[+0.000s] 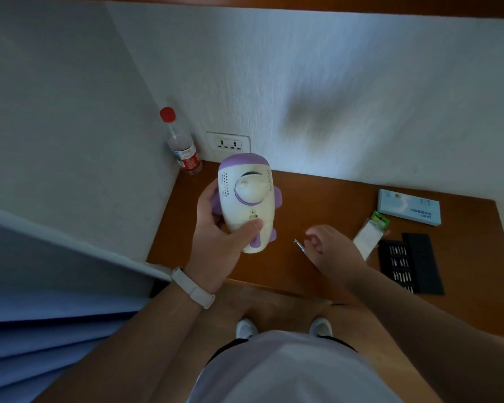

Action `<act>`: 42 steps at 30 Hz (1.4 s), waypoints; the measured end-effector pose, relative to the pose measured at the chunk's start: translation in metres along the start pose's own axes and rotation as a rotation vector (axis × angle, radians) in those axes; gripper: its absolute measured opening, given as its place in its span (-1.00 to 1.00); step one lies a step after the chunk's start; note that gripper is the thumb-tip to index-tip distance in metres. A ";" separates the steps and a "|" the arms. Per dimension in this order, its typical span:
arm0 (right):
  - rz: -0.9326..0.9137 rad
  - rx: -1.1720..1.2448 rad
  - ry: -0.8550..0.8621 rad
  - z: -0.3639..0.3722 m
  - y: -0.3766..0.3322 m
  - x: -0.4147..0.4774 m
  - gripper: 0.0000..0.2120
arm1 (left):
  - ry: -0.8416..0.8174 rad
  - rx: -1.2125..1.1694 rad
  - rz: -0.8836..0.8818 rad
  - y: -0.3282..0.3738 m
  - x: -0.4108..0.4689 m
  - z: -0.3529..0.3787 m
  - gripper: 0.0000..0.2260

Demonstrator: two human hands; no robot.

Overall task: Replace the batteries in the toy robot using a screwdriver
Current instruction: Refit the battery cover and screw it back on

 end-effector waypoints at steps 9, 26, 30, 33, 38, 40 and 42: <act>0.150 -0.160 -0.142 0.065 0.053 0.015 -0.80 | 0.051 0.076 -0.013 -0.004 -0.008 -0.012 -0.11; 0.182 -0.015 -0.030 0.062 0.052 0.026 -0.84 | 0.037 0.055 -0.023 -0.007 0.002 -0.009 -0.15; 0.142 0.081 0.050 0.037 0.037 0.016 -0.83 | 0.061 0.019 -0.034 -0.007 0.004 -0.015 -0.15; 0.143 0.176 0.093 0.012 0.023 0.004 -0.88 | 0.057 -0.005 -0.027 -0.006 0.010 -0.015 -0.16; 0.117 0.307 0.150 -0.023 -0.005 -0.019 -0.93 | 0.046 -0.063 -0.039 -0.012 0.020 -0.012 -0.20; 0.115 0.348 0.179 -0.030 -0.011 -0.024 -0.94 | 0.011 -0.100 -0.080 -0.024 0.024 -0.005 -0.20; 0.126 0.370 0.190 -0.030 -0.012 -0.028 -0.94 | -0.005 -0.142 -0.150 -0.046 0.026 0.000 -0.23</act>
Point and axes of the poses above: each hand's wrist, its own x-axis towards the middle knuckle, its own z-axis out of the palm, y = z × x, the point moved 10 cm from there along x, towards the middle knuckle, and after that the axes turned 8 degrees about -y, right-handed, at the moved point
